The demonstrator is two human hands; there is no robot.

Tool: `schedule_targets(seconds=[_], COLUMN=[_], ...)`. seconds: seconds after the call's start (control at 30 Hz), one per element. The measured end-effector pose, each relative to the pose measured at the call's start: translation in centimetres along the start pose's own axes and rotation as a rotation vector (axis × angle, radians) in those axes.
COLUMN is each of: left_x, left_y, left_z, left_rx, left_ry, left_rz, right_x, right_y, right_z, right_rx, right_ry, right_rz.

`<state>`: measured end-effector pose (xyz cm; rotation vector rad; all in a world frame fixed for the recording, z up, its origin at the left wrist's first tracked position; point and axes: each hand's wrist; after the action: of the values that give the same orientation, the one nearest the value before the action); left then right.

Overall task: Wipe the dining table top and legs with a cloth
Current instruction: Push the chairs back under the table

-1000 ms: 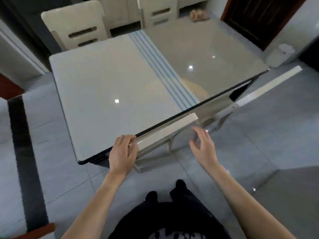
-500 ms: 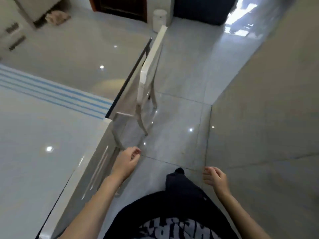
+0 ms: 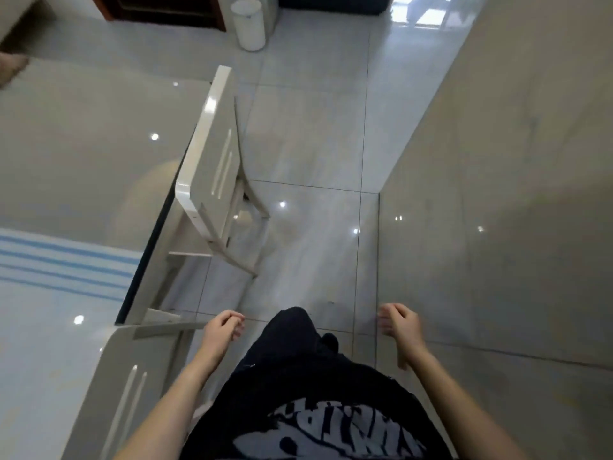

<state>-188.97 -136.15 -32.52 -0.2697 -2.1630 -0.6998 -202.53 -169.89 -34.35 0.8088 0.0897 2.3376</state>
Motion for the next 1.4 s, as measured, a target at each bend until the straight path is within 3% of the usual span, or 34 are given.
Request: schedule_targets(seconds=[0.23, 0.6, 0.83, 1.03, 1.4], left_x=[-7.9, -22.0, -29.0, -36.0, -44.5], left_y=[-0.2, -0.7, -1.9, -2.4, 1.5], left_z=[-9.7, -34.8, -44.1, -52.7, -65.0], left_rx=[0.039, -0.13, -0.118, -0.05, 0.313], left_ry=[0.032, -0.181, -0.172, -0.068, 0.182], left_rz=[-0.007, 0.166, 0.189, 0.107, -0.197], right_x=[-9.8, -23.9, -35.3, -50.7, -70.7], right_y=[-2.4, -2.2, -3.0, -7.2, -20.5], right_z=[5.6, 16.7, 24.5, 35.4, 54.3], right_rx=[-0.032, 0.011, 0.014, 0.009, 0.21], right_ry=[-0.015, -0.08, -0.087, -0.04, 0.102], right_rz=[-0.003, -0.192, -0.208, -0.083, 0.404])
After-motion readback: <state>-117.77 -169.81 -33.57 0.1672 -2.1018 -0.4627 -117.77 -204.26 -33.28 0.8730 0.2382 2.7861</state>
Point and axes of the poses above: each hand's wrist, its own x-axis away from the middle knuckle, its own y-axis out of the back of the hand, z = x × y, and after that the axes turned 11 degrees about y, right-handed
